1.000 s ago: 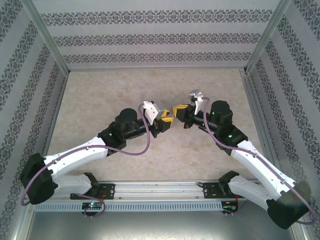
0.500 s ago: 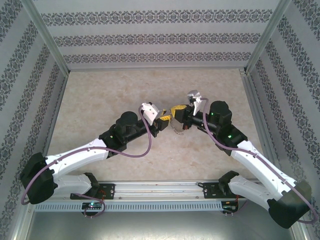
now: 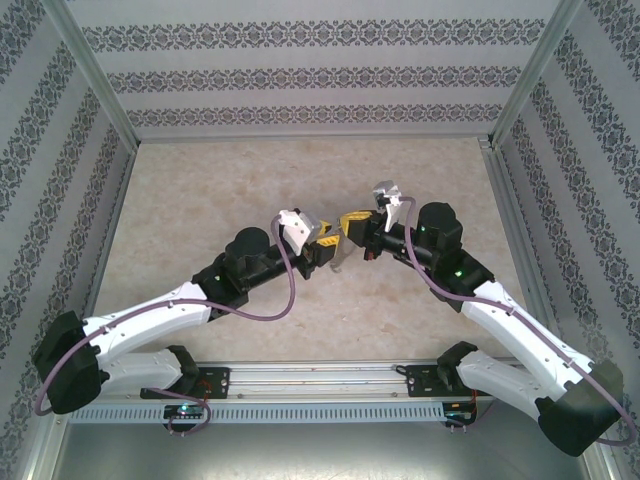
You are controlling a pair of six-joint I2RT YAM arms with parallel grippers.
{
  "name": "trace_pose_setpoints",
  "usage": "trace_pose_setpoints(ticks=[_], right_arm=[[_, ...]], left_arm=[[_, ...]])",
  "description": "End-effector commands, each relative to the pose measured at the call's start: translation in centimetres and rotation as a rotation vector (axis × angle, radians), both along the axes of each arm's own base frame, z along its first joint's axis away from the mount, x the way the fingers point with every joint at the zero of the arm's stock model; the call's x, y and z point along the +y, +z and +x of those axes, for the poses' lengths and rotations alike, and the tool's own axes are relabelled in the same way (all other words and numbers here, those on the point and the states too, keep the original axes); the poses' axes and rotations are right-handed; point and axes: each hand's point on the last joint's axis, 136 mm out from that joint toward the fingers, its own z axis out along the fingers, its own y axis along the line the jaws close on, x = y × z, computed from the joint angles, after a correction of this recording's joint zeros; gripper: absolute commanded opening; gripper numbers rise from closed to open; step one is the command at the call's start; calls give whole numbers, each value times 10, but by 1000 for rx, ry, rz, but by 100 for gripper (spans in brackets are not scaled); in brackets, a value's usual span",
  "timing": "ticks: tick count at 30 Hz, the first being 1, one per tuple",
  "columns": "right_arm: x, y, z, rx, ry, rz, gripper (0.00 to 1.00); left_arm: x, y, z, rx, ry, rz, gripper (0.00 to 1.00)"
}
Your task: Put the keys on the keyring
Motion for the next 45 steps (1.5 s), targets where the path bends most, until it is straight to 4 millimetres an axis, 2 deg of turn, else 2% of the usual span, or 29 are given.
trace_pose_setpoints(ticks=[1,12,24,36,45], right_arm=[[1,29,-4,-61,5,49,0],[3,30,-8,-62,13,49,0],[4,28,-13,-58,25,48,0],[6,27,-13,-57,27,48,0],[5,29,-14,-65,26,48,0]], left_arm=[[-5,7,-6,-6,-22,-31,36],[-17,5,-2,4,-42,-42,35],[-8,16,7,-30,35,-72,28],[-8,23,7,-45,36,-103,30],[-9,21,8,-44,35,-92,13]])
